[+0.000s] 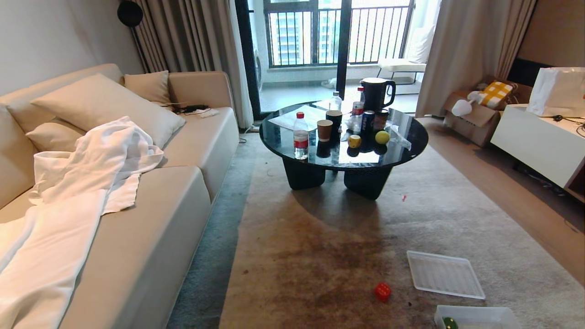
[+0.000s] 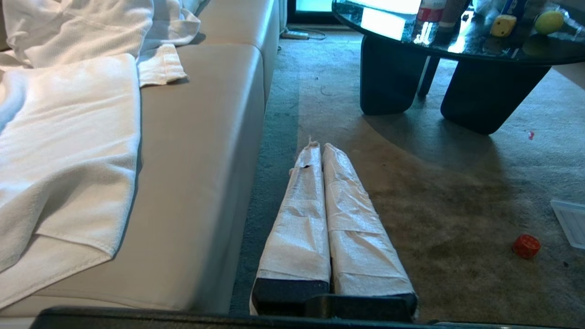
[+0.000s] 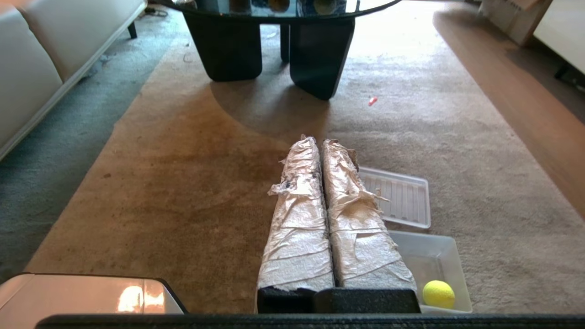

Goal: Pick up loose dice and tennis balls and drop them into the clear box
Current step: Find toys out of the box

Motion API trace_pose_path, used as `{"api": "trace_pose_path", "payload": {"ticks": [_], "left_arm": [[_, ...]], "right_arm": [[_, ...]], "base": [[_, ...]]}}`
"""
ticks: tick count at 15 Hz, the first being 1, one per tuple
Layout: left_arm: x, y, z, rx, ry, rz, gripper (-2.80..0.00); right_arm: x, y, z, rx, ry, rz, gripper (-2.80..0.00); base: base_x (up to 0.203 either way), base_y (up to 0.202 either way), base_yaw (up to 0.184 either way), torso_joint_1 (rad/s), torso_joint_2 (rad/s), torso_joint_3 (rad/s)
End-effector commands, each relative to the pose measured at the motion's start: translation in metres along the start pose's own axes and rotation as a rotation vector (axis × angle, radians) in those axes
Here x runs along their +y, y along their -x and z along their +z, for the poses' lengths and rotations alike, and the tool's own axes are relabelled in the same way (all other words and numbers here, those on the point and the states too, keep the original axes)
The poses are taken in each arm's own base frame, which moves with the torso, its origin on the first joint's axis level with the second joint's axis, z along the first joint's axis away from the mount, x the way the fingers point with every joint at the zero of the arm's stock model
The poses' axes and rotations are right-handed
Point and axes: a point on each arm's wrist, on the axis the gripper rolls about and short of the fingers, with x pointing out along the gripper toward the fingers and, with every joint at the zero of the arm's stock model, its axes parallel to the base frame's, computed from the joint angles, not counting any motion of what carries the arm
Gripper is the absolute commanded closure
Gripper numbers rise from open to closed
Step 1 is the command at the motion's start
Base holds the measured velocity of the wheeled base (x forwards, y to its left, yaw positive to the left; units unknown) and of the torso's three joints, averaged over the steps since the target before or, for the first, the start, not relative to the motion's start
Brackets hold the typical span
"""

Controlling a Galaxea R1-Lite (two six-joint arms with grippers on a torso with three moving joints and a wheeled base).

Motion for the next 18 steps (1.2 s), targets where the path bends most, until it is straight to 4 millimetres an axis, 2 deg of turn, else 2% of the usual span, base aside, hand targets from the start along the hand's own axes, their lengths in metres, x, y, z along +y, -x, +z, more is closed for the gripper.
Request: {"api": "trace_pose_path", "payload": {"ticks": [1,18], "left_arm": [[0.0000,-0.0001,-0.0004,0.002,0.001,0.000,0.00],[0.0000,-0.0001,-0.0004,0.002,0.001,0.000,0.00]], "right_arm": [[0.0000,0.0000,-0.0001,0.001,0.001,0.001,0.00],[0.0000,0.0000,-0.0001,0.001,0.001,0.001,0.00]], "base": [[0.000,0.000,0.000,0.000,0.00,-0.188],[0.000,0.000,0.000,0.002,0.00,-0.198]]}}
